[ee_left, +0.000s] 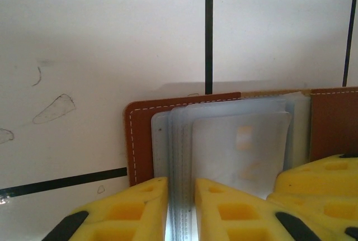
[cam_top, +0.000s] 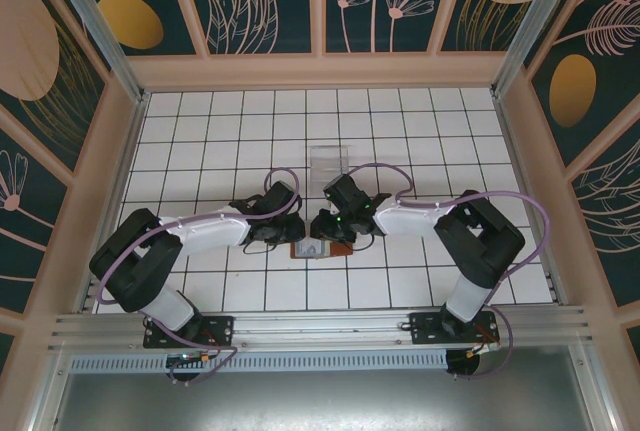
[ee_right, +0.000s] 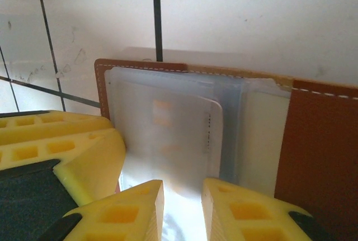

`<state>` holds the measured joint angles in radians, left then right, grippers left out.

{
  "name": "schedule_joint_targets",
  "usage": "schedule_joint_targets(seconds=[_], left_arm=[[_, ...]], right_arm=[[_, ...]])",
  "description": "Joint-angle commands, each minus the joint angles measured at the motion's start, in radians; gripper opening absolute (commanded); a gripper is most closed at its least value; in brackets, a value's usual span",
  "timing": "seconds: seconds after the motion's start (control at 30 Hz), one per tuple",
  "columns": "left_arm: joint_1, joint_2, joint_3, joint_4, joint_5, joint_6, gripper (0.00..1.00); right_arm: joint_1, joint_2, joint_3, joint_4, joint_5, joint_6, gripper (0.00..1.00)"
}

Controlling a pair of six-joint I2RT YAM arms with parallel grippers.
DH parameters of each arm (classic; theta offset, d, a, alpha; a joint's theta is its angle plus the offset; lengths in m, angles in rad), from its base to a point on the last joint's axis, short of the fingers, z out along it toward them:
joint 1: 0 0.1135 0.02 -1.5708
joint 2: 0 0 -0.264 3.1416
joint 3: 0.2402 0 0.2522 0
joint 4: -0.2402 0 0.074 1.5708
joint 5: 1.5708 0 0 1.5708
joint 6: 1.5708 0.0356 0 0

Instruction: Take the credit cards out of the card holder

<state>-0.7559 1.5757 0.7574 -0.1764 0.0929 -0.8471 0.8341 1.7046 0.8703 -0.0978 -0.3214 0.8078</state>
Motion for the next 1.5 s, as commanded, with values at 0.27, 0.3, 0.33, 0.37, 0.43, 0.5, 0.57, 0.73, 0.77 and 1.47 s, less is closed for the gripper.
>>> schedule_joint_targets(seconds=[0.27,0.3,0.33,0.37,0.43,0.5,0.57,0.73,0.77,1.47], left_arm=[[-0.008,0.014,-0.009,-0.084,-0.031,0.003,0.23],[-0.008,0.014,-0.009,-0.086,-0.031,0.003,0.23],[-0.007,0.011,-0.006,-0.089,-0.033,0.005,0.24],[-0.008,0.007,-0.003,-0.092,-0.035,0.006,0.24],[-0.007,-0.002,0.002,-0.098,-0.038,0.005,0.25],[-0.007,-0.008,0.007,-0.103,-0.039,0.007,0.27],[-0.008,-0.019,0.010,-0.103,-0.036,0.006,0.30],[-0.007,-0.044,0.017,-0.112,-0.040,0.005,0.30],[-0.008,-0.044,0.017,-0.112,-0.040,0.006,0.29],[-0.008,-0.022,0.008,-0.098,-0.028,0.007,0.25]], right_arm=[[0.002,-0.038,0.024,-0.126,0.088,-0.031,0.27],[0.002,-0.036,0.024,-0.126,0.089,-0.031,0.27],[0.002,-0.036,0.023,-0.128,0.088,-0.030,0.27],[0.002,-0.035,0.021,-0.129,0.088,-0.031,0.26],[0.002,-0.036,0.019,-0.131,0.088,-0.029,0.26],[0.002,-0.043,0.018,-0.128,0.087,-0.026,0.26],[0.002,-0.056,0.018,-0.122,0.085,-0.024,0.26],[0.002,-0.077,0.024,-0.110,0.076,-0.021,0.26],[0.002,-0.079,0.024,-0.103,0.070,-0.020,0.26],[0.002,-0.008,0.035,-0.024,-0.013,-0.021,0.26]])
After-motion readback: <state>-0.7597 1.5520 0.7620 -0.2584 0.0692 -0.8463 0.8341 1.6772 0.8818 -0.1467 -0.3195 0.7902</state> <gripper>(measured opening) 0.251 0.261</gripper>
